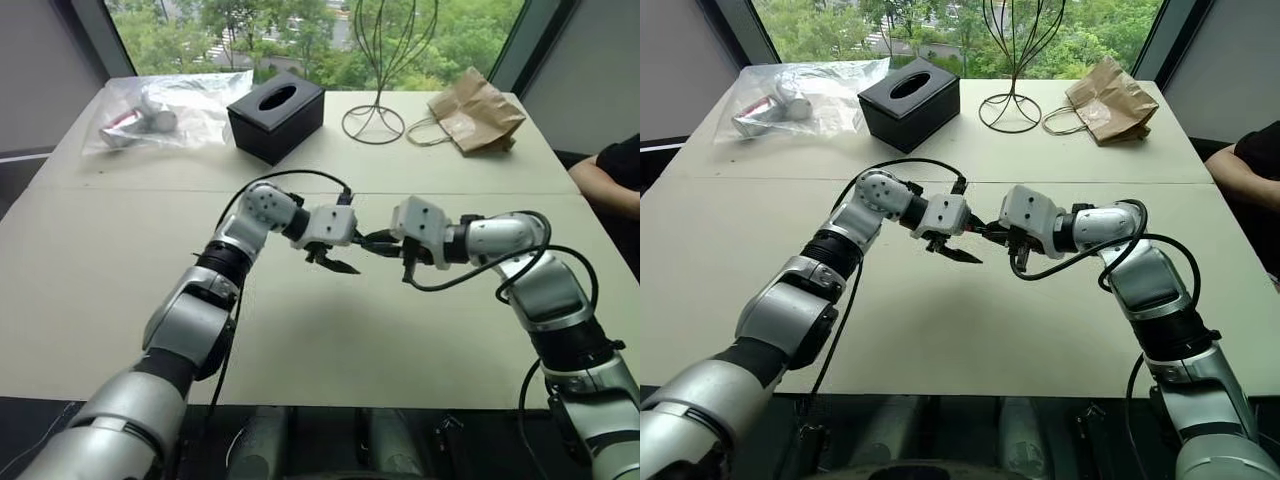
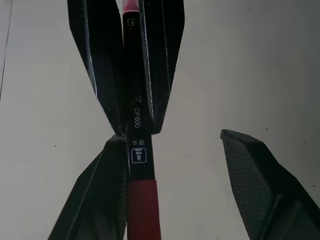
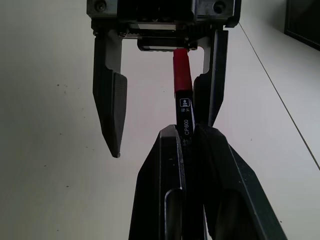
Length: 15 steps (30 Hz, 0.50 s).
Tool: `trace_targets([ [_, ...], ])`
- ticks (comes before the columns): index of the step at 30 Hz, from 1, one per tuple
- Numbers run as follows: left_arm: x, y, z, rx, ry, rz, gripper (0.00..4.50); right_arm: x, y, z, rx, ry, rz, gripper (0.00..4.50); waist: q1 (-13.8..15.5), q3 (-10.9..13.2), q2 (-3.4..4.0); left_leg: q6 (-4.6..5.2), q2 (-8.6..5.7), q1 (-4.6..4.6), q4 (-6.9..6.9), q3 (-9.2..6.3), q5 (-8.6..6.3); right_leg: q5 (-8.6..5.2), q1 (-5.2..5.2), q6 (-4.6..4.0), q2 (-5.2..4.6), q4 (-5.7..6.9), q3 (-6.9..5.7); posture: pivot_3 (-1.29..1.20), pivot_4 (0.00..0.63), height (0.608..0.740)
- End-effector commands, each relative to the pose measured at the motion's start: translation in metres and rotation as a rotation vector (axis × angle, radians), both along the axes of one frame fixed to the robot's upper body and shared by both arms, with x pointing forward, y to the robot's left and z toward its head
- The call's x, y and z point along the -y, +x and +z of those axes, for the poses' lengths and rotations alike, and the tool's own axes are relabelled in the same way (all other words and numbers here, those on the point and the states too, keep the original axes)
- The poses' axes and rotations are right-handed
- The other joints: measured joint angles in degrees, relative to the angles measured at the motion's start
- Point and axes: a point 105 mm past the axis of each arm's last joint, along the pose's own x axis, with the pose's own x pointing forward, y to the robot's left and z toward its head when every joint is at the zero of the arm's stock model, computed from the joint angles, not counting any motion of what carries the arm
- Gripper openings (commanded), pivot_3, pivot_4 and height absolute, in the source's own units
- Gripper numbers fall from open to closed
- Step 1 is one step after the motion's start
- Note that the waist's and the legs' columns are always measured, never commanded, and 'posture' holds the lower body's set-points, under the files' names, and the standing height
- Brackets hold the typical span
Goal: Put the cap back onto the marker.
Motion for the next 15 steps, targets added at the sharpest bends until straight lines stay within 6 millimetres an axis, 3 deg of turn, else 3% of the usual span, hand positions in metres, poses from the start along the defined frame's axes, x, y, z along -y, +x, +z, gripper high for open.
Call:
trace_targets([
  [1, -0.006, 0.013, 0.019, 0.081, -0.052, 0.060, 4.38, 0.014, 0.001, 0.009, 0.044, -0.016, -0.029, 0.00, -0.15, 0.00, 0.00, 0.00, 0.01, 0.02, -0.01, 0.00, 0.00, 0.00, 0.00, 0.00, 0.02, 0.01, 0.00, 0.00, 0.150, 0.740],
  [5, -0.013, 0.028, 0.039, 0.107, -0.155, 0.167, 4.38, 0.029, 0.001, 0.004, 0.031, -0.041, -0.075, 0.00, 0.05, 0.00, 0.00, 0.00, 0.03, 0.03, -0.01, -0.03, 0.00, 0.00, -0.01, -0.01, 0.06, 0.03, -0.01, 0.00, 0.150, 0.740],
  [9, -0.039, 0.045, 0.057, 0.038, -0.312, 0.350, 4.38, 0.070, 0.009, -0.008, 0.016, 0.014, -0.306, 0.00, 0.16, 0.00, 0.00, 0.00, 0.02, 0.01, 0.00, -0.03, 0.00, -0.01, 0.01, 0.00, 0.03, 0.02, 0.00, 0.00, 0.150, 0.740],
  [15, -0.075, 0.041, 0.045, -0.181, -0.482, 0.619, 4.38, 0.105, 0.007, -0.022, -0.046, 0.202, -0.621, 0.00, -0.24, -0.02, 0.04, 0.00, 0.07, 0.08, -0.05, -0.02, 0.00, 0.00, 0.01, -0.01, 0.03, 0.08, 0.05, 0.00, 0.150, 0.740],
])
